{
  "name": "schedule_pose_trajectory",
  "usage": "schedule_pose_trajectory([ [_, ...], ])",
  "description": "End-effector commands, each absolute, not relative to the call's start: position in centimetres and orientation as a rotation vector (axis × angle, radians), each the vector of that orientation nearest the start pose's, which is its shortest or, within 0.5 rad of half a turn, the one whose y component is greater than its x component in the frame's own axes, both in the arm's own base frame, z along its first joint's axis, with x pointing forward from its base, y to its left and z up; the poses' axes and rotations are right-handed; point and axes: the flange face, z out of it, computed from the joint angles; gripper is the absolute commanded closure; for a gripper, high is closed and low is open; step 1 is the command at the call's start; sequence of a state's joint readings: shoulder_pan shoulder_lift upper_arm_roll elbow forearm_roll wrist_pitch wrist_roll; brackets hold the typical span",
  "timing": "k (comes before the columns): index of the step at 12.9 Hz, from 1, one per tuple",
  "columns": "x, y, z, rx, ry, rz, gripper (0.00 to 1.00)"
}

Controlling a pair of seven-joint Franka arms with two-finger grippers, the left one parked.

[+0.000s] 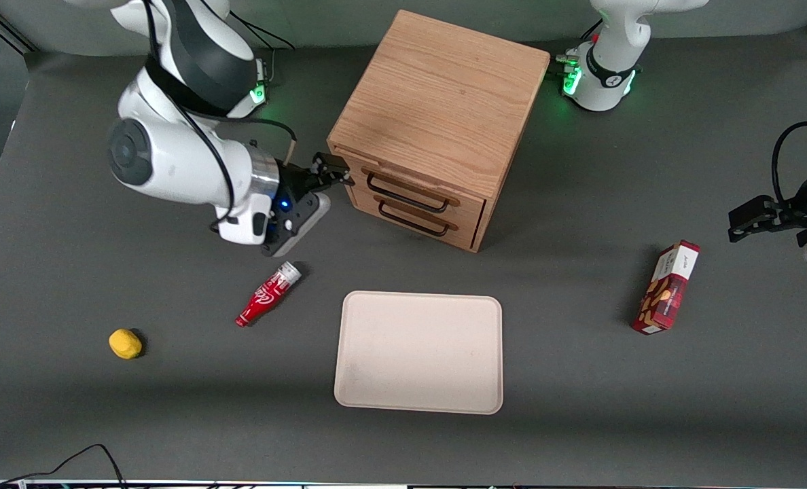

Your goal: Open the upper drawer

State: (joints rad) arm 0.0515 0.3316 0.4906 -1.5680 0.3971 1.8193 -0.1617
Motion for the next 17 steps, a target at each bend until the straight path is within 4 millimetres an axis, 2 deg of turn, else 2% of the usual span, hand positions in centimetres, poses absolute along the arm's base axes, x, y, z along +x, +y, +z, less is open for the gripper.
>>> schedule_pose_trajectory([
  [1,57.0,34.5,45.0,-2.378,-0.784,0.212,0.0],
  [3,56.4,36.5,44.7,-2.346,-0.779,0.182,0.0],
  [5,56.6,37.5,42.7,-2.332,-0.769,0.191,0.0],
  [8,56.0,39.1,41.2,-2.317,-0.769,0.186,0.0],
  [17,53.6,40.5,37.6,-2.334,-0.762,0.182,0.0],
])
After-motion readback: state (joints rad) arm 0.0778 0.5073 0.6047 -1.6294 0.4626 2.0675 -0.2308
